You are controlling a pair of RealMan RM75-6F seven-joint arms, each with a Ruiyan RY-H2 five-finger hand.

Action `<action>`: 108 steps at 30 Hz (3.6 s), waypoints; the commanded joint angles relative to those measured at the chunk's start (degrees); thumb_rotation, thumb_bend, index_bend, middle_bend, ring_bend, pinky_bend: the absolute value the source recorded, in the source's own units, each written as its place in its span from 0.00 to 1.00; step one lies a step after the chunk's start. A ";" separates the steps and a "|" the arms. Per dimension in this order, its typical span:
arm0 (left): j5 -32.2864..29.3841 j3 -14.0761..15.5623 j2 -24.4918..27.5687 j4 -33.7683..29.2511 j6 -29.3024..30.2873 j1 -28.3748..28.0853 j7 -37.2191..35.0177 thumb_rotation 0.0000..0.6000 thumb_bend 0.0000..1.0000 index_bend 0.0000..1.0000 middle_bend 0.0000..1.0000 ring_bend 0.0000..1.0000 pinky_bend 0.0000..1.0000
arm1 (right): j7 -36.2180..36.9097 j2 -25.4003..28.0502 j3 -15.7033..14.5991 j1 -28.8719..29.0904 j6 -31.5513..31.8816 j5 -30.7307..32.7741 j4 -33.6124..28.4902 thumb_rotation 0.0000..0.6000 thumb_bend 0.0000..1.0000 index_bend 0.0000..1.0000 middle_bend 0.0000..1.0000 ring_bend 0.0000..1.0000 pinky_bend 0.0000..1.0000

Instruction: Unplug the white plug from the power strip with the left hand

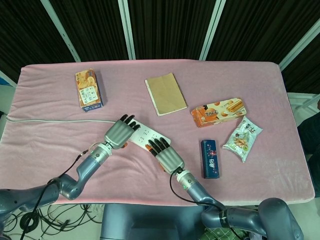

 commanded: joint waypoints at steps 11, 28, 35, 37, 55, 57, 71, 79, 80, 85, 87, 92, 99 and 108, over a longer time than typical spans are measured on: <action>3.02 0.73 -2.90 4.90 0.57 -0.35 -3.73 1.00 0.24 0.31 0.36 0.10 0.18 | 0.89 0.09 -0.07 -0.38 -0.02 -0.38 0.79 1.00 0.51 0.00 0.00 0.00 0.06; 5.05 0.82 -5.17 8.89 1.33 -0.52 -6.11 1.00 0.30 0.37 0.38 0.10 0.18 | 1.43 0.30 0.08 -0.86 -0.36 -0.14 1.44 1.00 0.51 0.00 0.00 0.00 0.06; 6.00 1.14 -5.67 9.77 1.79 -0.46 -6.39 1.00 0.34 0.41 0.42 0.12 0.19 | 1.48 0.43 0.12 -0.95 -0.45 -0.18 1.31 1.00 0.51 0.00 0.00 0.00 0.06; 6.24 1.16 -5.87 10.05 2.12 -0.40 -6.49 1.00 0.37 0.43 0.45 0.13 0.20 | 1.44 0.45 0.08 -0.97 -0.46 -0.23 1.25 1.00 0.51 0.00 0.00 0.00 0.06; 6.87 1.01 -6.30 11.76 1.74 -0.36 -8.44 1.00 0.62 0.58 0.61 0.24 0.23 | 0.69 0.83 0.24 -1.07 -0.72 0.12 0.52 1.00 0.51 0.00 0.00 0.00 0.06; 6.76 0.82 -6.11 11.34 1.50 -0.46 -8.76 1.00 0.62 0.59 0.61 0.25 0.23 | 0.58 0.84 0.27 -1.03 -0.79 0.16 0.46 1.00 0.51 0.00 0.00 0.00 0.06; 1.98 -1.48 -1.75 5.12 -5.87 -2.57 -5.97 1.00 0.67 0.67 0.67 0.31 0.27 | -0.36 1.68 0.19 -0.47 -2.18 0.61 -0.82 1.00 0.51 0.00 0.00 0.00 0.06; -2.05 -3.03 0.57 1.93 -10.94 -4.62 -3.65 1.00 0.67 0.69 0.68 0.32 0.30 | -1.03 2.31 0.31 -0.13 -2.90 1.23 -1.67 1.00 0.51 0.00 0.00 0.00 0.06; -2.67 -3.28 0.81 1.60 -11.54 -4.89 -3.39 1.00 0.67 0.69 0.69 0.33 0.31 | -1.10 2.38 0.30 -0.10 -2.98 1.32 -1.74 1.00 0.51 0.00 0.00 0.00 0.06; -6.71 -4.48 1.98 0.08 -14.81 -6.32 -1.87 1.00 0.67 0.70 0.69 0.33 0.31 | -1.50 2.70 0.26 0.00 -3.28 1.76 -2.04 1.00 0.50 0.00 0.00 0.00 0.06; -8.76 -4.78 2.47 -0.35 -16.23 -7.05 -0.72 1.00 0.67 0.70 0.69 0.33 0.31 | -1.62 2.82 0.25 0.05 -3.40 1.92 -2.14 1.00 0.50 0.00 0.00 0.00 0.06; -13.70 -5.21 3.13 -0.79 -18.37 -8.72 2.17 1.00 0.67 0.70 0.70 0.33 0.31 | -1.68 3.01 0.24 0.19 -3.57 2.10 -2.36 1.00 0.50 0.00 0.00 0.00 0.06; -20.30 -4.78 3.48 -1.02 -18.84 -10.81 6.06 1.00 0.67 0.72 0.71 0.34 0.33 | -1.62 3.24 0.17 0.31 -3.68 2.25 -2.53 1.00 0.50 0.00 0.00 0.00 0.06; -17.36 -4.28 1.81 -0.64 -13.39 -9.16 2.86 1.00 0.67 0.76 0.75 0.38 0.41 | -1.72 3.46 -0.34 0.34 -4.05 2.36 -2.64 1.00 0.50 0.00 0.00 0.00 0.06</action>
